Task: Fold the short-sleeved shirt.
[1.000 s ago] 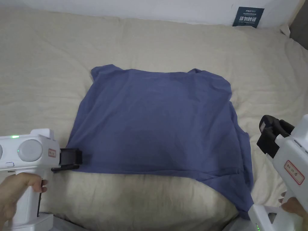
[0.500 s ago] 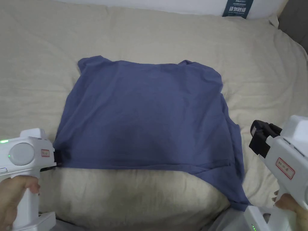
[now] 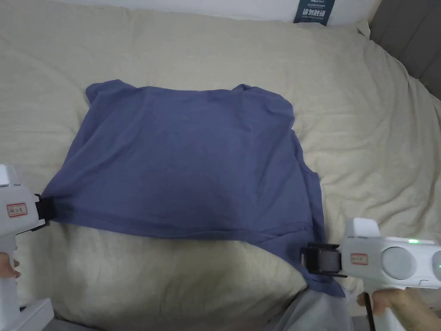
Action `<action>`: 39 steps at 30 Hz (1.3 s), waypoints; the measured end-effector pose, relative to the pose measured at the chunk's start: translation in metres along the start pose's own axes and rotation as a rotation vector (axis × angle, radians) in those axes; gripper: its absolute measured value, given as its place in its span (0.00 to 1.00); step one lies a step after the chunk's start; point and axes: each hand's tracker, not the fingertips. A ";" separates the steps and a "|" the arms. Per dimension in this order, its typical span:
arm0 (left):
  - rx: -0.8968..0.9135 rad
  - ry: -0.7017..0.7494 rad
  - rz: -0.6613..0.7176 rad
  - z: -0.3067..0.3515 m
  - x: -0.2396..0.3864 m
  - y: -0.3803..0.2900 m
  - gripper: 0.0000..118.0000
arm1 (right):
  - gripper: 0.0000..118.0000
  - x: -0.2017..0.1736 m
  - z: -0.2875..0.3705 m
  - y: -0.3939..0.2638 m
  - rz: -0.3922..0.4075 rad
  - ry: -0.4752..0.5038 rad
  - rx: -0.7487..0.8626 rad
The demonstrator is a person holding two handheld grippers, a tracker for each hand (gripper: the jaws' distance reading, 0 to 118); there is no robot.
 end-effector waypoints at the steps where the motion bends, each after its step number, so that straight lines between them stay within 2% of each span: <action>1: -0.003 0.004 -0.005 -0.001 0.000 0.000 0.03 | 1.00 -0.002 -0.011 -0.005 0.013 -0.014 -0.036; 2: -0.005 0.006 -0.007 -0.001 0.000 0.000 0.03 | 0.99 -0.003 -0.019 -0.007 0.015 -0.032 -0.061; 3: -0.009 0.006 -0.005 -0.001 0.000 0.000 0.03 | 0.92 -0.004 -0.027 -0.009 0.008 -0.058 -0.098; 5: -0.014 0.007 0.007 -0.001 0.001 0.000 0.03 | 0.64 -0.004 -0.037 -0.014 -0.006 -0.081 -0.131; 6: -0.014 0.008 0.009 -0.002 0.001 -0.001 0.03 | 0.46 -0.002 -0.037 -0.015 -0.023 -0.044 -0.108; 7: -0.015 0.011 0.007 -0.002 0.003 -0.001 0.03 | 0.45 -0.002 -0.038 -0.015 -0.046 0.017 -0.104; 8: -0.018 0.016 0.002 -0.003 0.003 -0.001 0.03 | 0.38 -0.004 -0.035 -0.013 -0.025 -0.033 -0.100; 9: -0.019 0.018 0.000 -0.004 0.004 -0.002 0.03 | 0.16 -0.007 -0.031 -0.012 0.020 -0.031 -0.104; 10: -0.021 0.018 -0.003 -0.004 0.005 -0.002 0.03 | 0.11 -0.009 -0.027 -0.010 0.049 0.004 -0.090; 11: -0.024 0.018 -0.004 -0.005 0.005 -0.002 0.03 | 0.11 -0.010 -0.023 -0.008 0.040 0.049 -0.079; 12: -0.024 0.017 -0.005 -0.005 0.006 -0.002 0.03 | 0.11 -0.012 -0.018 -0.004 0.031 0.014 -0.091; 14: -0.025 0.015 -0.007 -0.005 0.007 -0.002 0.03 | 0.11 -0.013 -0.003 0.003 0.085 0.024 -0.070; 15: -0.024 0.012 -0.004 -0.004 0.007 -0.001 0.03 | 0.11 -0.012 0.007 0.007 0.087 0.030 -0.055; 20: -0.020 -0.018 0.035 0.000 0.002 0.014 0.03 | 0.11 0.001 0.064 0.046 0.047 0.136 0.050; 23: -0.005 -0.030 0.069 -0.003 0.002 0.036 0.03 | 0.11 0.005 0.087 0.085 0.013 0.160 0.118; 25: 0.021 -0.033 0.097 -0.008 0.006 0.057 0.03 | 0.11 0.000 0.094 0.116 -0.004 0.109 0.163; 28: 0.062 -0.056 0.139 -0.021 0.015 0.090 0.03 | 0.11 -0.011 0.085 0.163 0.038 0.003 0.209; 37: 0.075 0.010 0.169 -0.111 0.043 0.162 0.04 | 0.11 -0.024 -0.010 0.270 -0.055 -0.090 0.133; 38: 0.071 0.012 0.167 -0.121 0.044 0.165 0.08 | 0.11 -0.024 -0.021 0.276 -0.067 -0.087 0.121; 39: 0.061 0.025 0.161 -0.132 0.046 0.167 0.20 | 0.12 -0.023 -0.031 0.281 -0.087 -0.078 0.111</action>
